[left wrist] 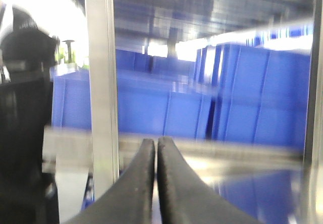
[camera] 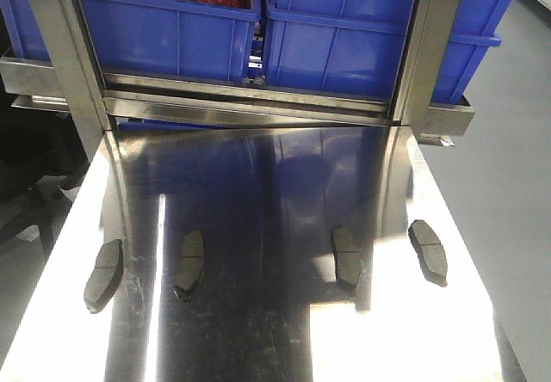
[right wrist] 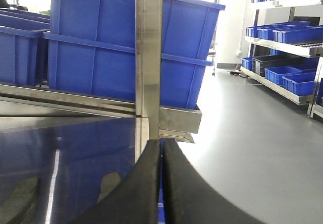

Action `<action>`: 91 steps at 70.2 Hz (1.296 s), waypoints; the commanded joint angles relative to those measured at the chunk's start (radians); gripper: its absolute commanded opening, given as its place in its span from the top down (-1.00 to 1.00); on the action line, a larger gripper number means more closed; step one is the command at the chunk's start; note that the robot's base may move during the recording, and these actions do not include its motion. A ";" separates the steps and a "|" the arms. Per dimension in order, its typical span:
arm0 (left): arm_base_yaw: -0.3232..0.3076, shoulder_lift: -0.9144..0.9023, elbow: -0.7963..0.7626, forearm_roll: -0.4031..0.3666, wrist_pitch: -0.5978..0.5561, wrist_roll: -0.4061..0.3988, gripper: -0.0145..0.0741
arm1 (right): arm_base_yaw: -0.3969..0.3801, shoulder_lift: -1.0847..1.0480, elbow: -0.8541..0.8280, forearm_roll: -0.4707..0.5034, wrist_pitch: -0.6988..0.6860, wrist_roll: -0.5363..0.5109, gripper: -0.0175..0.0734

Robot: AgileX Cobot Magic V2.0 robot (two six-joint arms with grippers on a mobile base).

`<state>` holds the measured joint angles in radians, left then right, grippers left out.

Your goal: Move and align brake pads A on conveyor

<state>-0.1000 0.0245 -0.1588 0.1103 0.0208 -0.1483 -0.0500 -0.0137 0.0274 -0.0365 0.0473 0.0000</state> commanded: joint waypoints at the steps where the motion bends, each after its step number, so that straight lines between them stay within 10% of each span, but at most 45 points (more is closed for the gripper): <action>1: -0.004 0.091 -0.121 -0.002 -0.031 -0.001 0.69 | -0.005 -0.008 0.010 -0.002 -0.074 -0.006 0.63; 50: -0.004 0.686 -0.362 -0.110 0.703 -0.002 0.69 | -0.005 -0.008 0.010 -0.002 -0.074 -0.006 0.63; 91: -0.004 0.686 -0.361 -0.098 0.696 0.024 0.57 | -0.005 -0.008 0.010 -0.002 -0.073 -0.006 0.63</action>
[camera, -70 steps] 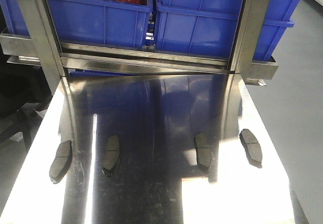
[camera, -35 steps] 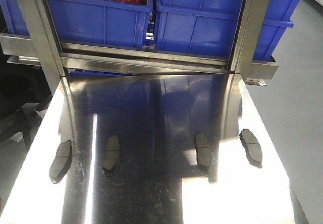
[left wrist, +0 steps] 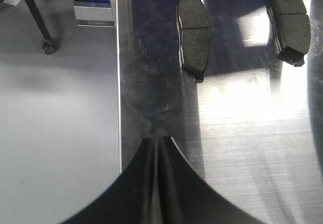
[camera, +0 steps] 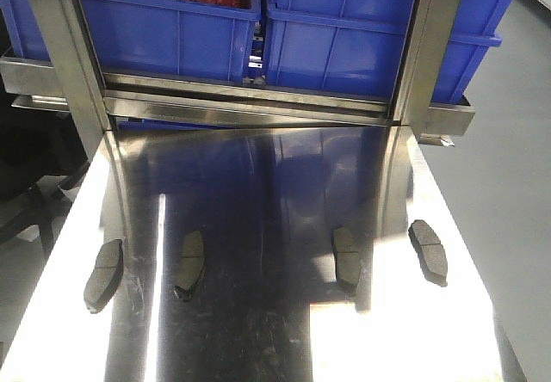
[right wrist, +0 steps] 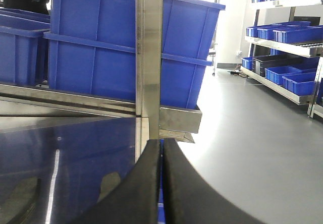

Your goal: Move and align brake pads A on conveyor

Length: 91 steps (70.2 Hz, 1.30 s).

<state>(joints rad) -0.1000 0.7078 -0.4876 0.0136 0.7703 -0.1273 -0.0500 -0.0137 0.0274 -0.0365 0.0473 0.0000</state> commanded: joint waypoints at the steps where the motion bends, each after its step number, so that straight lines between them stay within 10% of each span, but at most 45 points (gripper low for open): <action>1: -0.004 0.003 -0.032 -0.002 -0.055 0.003 0.55 | -0.005 -0.008 0.010 -0.002 -0.073 -0.006 0.63; 34: -0.004 0.003 -0.032 0.001 -0.067 0.003 -0.36 | -0.005 -0.008 0.010 -0.002 -0.074 -0.006 0.63; 64: -0.004 0.035 -0.070 -0.020 -0.080 0.016 -0.37 | -0.005 -0.008 0.010 -0.002 -0.074 -0.006 0.63; 91: -0.004 0.346 -0.373 -0.204 0.006 0.262 -0.37 | -0.005 -0.008 0.010 -0.002 -0.074 -0.006 0.63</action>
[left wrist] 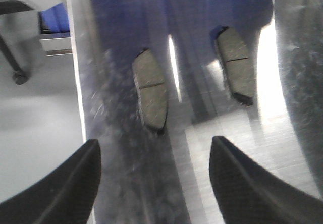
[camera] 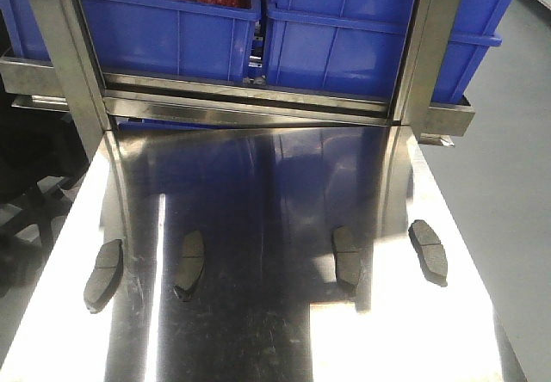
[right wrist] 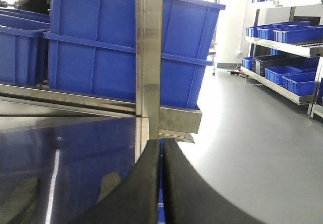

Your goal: Move and align brake pads A on conveyor

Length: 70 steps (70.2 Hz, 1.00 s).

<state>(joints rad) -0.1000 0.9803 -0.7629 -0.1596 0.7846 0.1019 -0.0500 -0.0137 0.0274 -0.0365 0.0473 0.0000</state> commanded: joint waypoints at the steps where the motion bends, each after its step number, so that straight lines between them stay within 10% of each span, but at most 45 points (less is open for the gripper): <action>1: -0.004 0.095 -0.107 -0.031 -0.002 0.033 -0.37 | -0.005 -0.008 0.010 -0.002 -0.074 -0.006 0.63; 24: -0.123 0.418 -0.253 0.058 0.050 -0.009 -0.37 | -0.005 -0.008 0.010 -0.002 -0.074 -0.006 0.63; 38: -0.121 0.543 -0.329 0.139 0.057 -0.126 -0.37 | -0.005 -0.008 0.010 -0.002 -0.074 -0.006 0.63; 70: -0.121 0.707 -0.400 0.130 0.068 -0.126 -0.51 | -0.005 -0.008 0.010 -0.002 -0.074 -0.006 0.63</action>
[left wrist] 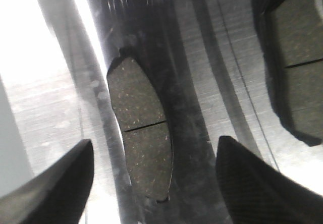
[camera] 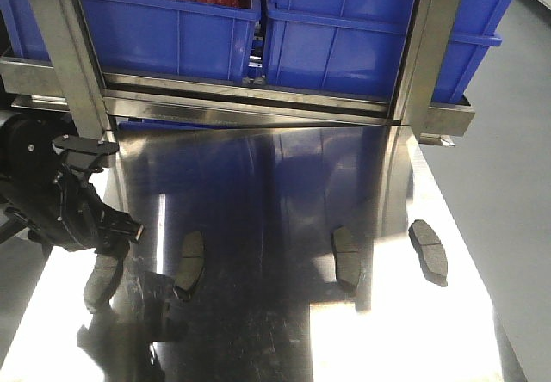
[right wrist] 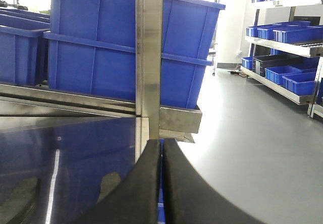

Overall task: Move and align brake pads A on conveyor
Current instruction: 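Lower the left gripper onto the brake pad nearest it and close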

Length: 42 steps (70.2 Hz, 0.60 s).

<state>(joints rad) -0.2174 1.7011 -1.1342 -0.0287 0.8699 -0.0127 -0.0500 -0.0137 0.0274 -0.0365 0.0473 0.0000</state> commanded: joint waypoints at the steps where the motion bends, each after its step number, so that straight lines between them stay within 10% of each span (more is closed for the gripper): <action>1: -0.003 -0.011 -0.029 -0.001 -0.018 -0.012 -0.51 | -0.005 -0.008 0.010 -0.002 -0.074 -0.006 0.63; 42: -0.003 0.089 -0.029 -0.001 -0.026 -0.063 -0.51 | -0.005 -0.008 0.010 -0.002 -0.074 -0.006 0.63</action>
<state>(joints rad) -0.2174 1.8255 -1.1361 -0.0287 0.8574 -0.0635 -0.0500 -0.0137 0.0274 -0.0365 0.0473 0.0000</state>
